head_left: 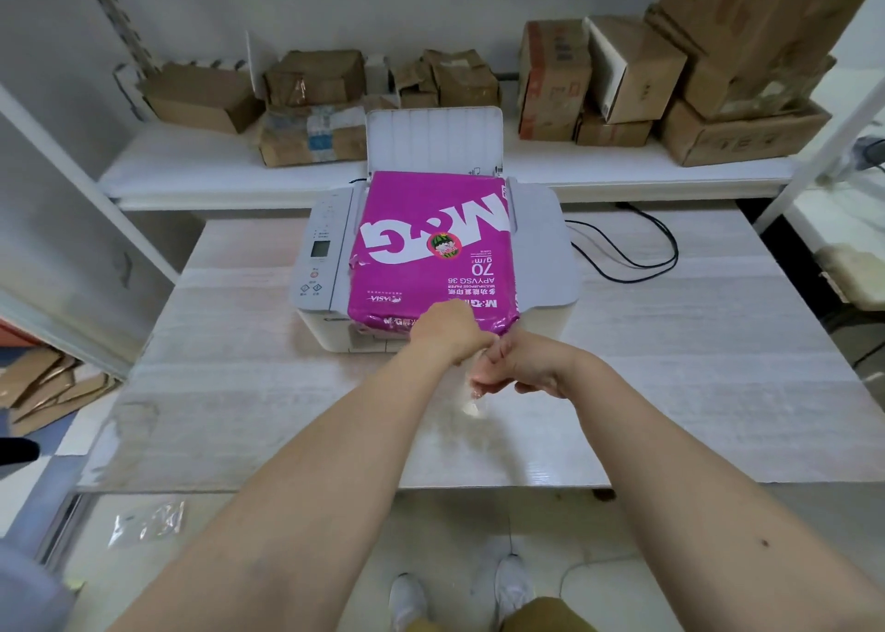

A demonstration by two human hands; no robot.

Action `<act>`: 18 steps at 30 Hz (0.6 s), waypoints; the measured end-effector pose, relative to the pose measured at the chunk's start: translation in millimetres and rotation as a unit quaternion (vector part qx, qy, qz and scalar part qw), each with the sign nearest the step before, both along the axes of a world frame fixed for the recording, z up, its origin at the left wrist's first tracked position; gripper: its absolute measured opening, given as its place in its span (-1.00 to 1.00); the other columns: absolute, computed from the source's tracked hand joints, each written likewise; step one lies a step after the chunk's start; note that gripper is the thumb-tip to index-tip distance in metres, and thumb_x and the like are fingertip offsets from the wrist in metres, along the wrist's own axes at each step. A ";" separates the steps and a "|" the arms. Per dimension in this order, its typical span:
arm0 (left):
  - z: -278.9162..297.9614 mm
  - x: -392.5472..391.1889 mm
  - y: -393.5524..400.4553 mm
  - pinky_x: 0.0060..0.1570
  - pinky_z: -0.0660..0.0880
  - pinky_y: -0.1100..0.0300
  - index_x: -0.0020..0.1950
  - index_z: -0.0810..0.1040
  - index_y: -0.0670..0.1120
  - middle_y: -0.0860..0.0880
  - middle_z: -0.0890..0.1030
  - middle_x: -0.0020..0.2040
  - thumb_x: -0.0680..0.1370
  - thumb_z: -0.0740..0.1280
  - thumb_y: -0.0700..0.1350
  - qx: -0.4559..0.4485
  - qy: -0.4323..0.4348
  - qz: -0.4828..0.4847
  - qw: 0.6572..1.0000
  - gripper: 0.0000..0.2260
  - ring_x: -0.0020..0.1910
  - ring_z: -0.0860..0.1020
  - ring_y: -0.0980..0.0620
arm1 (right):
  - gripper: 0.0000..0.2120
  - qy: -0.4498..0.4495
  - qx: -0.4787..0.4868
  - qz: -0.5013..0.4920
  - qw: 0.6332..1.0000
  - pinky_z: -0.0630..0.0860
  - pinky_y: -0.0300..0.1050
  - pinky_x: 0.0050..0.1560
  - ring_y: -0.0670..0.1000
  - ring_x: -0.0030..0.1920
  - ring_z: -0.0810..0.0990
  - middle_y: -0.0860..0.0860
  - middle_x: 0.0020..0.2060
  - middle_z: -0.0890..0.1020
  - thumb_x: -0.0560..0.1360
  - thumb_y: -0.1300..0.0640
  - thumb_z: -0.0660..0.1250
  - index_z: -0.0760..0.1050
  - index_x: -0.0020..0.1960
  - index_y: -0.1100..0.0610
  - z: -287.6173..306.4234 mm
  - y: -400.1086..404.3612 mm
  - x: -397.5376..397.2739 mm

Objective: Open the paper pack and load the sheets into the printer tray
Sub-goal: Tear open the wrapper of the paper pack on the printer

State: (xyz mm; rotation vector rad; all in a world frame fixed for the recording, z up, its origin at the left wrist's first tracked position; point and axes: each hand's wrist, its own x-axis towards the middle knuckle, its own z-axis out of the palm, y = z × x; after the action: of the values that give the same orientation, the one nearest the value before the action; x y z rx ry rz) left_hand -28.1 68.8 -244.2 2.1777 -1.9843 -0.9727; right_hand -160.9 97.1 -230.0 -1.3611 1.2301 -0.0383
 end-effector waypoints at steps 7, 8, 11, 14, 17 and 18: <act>-17.2 -16.0 13.0 -0.21 0.36 0.17 -0.25 0.49 -0.21 -0.11 0.61 -0.19 0.49 0.23 -0.19 -0.034 0.022 0.104 0.994 -0.84 -0.09 0.57 -0.18 | -0.91 0.103 0.078 -0.241 0.962 0.22 -0.25 -0.40 0.02 -0.30 0.63 0.05 -0.27 0.60 0.49 0.25 0.21 0.44 -0.19 0.17 -1.6 -13.3 -17.6; -17.7 -16.1 13.8 -0.24 0.35 0.19 -0.34 0.43 -0.18 -0.05 0.54 -0.31 0.50 0.23 -0.19 -0.027 0.025 0.113 0.993 -0.79 -0.17 0.53 -0.15 | -0.89 0.110 0.027 -0.315 0.942 0.24 -0.25 -0.41 0.07 -0.30 0.64 0.06 -0.27 0.57 0.47 0.25 0.19 0.39 -0.23 0.17 -3.3 -20.0 -22.7; -17.1 -17.8 13.7 -0.38 0.31 0.23 -0.44 0.36 -0.12 0.00 0.42 -0.43 0.49 0.24 -0.20 -0.009 0.052 0.150 0.987 -0.72 -0.25 0.51 -0.12 | -0.86 0.202 -0.144 -0.299 0.922 0.33 -0.20 -0.38 0.17 -0.26 0.59 0.14 -0.19 0.56 0.47 0.25 0.19 0.41 -0.27 0.21 -2.3 -37.8 -30.4; -15.4 -21.1 15.2 -0.29 0.39 0.20 -0.27 0.54 -0.18 -0.07 0.59 -0.25 0.50 0.26 -0.17 -0.004 0.094 0.187 0.978 -0.83 -0.06 0.61 -0.16 | -0.84 0.191 -0.244 -0.169 0.936 0.51 -0.09 -0.04 0.16 0.03 0.59 0.12 0.02 0.62 0.48 0.21 0.30 0.59 0.01 0.22 1.0 -45.7 -15.0; -15.3 -23.7 17.4 -0.14 0.45 0.14 -0.01 0.62 -0.22 -0.17 0.67 -0.01 0.50 0.26 -0.14 -0.018 0.118 0.219 0.968 -0.79 0.03 0.61 -0.18 | -0.69 0.209 -0.295 0.012 0.932 0.48 -0.01 0.20 0.18 0.18 0.49 0.13 0.20 0.48 0.47 0.11 0.38 0.54 0.21 0.01 2.3 -44.1 2.6; -13.8 -23.8 17.9 -0.12 0.45 0.13 0.00 0.63 -0.22 -0.18 0.68 0.01 0.50 0.25 -0.12 -0.024 0.116 0.217 0.969 -0.77 0.04 0.61 -0.19 | -0.66 0.231 -0.307 0.050 0.922 0.45 0.00 0.22 0.19 0.19 0.45 0.12 0.22 0.44 0.48 0.05 0.38 0.51 0.24 -0.04 0.4 -44.1 5.6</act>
State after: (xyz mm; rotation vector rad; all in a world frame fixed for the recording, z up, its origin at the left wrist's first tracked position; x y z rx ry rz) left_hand -51.9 86.7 -258.0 2.2107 -1.3379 -1.0343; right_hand -155.3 53.0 -229.6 -2.0618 1.6176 -0.0337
